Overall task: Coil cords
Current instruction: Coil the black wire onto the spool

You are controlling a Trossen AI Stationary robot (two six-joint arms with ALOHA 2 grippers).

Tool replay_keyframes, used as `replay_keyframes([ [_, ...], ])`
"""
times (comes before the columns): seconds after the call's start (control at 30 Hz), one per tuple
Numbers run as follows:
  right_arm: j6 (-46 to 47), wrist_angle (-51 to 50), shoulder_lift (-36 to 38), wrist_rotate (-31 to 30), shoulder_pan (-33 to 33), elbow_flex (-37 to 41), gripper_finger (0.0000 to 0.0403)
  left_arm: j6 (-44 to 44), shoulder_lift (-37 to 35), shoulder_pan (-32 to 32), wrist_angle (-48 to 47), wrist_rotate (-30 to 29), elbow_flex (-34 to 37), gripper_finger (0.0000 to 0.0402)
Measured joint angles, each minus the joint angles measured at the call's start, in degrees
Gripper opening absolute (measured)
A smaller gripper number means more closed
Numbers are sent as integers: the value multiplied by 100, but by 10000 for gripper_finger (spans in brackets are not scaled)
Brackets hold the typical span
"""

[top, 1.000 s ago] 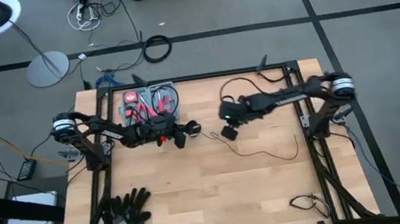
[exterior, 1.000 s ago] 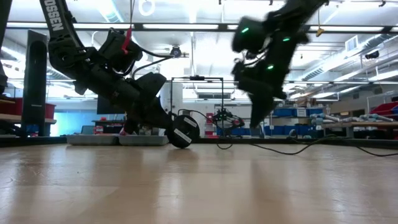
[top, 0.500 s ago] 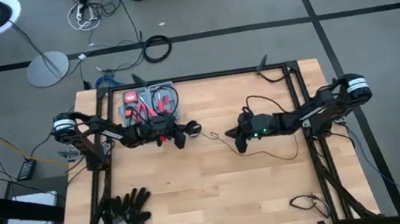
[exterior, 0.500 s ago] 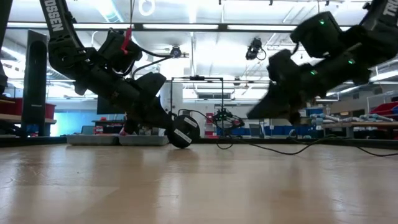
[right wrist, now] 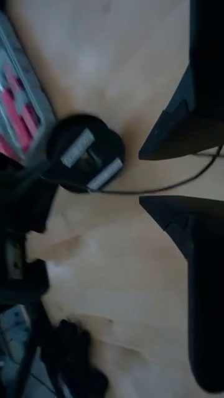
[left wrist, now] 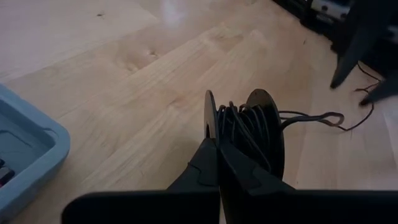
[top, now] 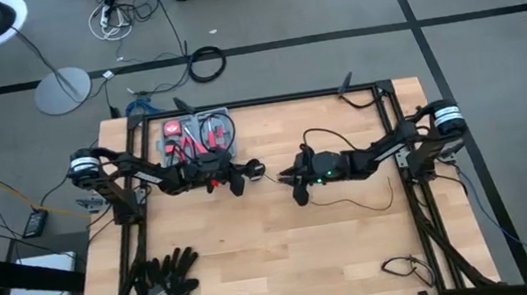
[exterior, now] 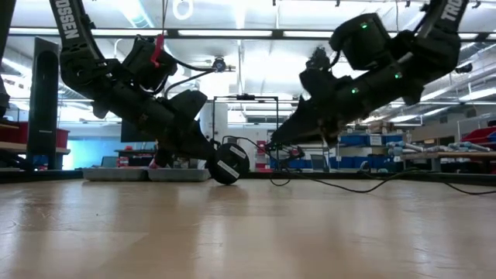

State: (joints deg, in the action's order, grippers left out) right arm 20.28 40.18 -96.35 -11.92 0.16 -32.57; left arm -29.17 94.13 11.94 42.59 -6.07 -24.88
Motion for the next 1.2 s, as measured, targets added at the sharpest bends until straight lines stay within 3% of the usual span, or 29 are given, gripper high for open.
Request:
replay_keyframes([
  [0.2, -51, -19, -416, 452, 1, -289, 118, 4, -1, 0, -18, -2, -2, 0],
  [0.57, -254, -206, -466, 404, -2, -349, 108, 15, -2, 0, -12, -4, -2, 0],
  [0.77, -252, -419, -466, 398, -2, -349, 76, 15, -2, 0, 7, -5, -2, 0],
  [0.97, -252, -577, -466, 393, -2, -349, 9, 9, -2, 0, 13, -7, -2, 0],
  [1.2, -193, -572, -428, 14, -18, -349, 2, 0, -2, 0, 20, 23, -2, 0],
])
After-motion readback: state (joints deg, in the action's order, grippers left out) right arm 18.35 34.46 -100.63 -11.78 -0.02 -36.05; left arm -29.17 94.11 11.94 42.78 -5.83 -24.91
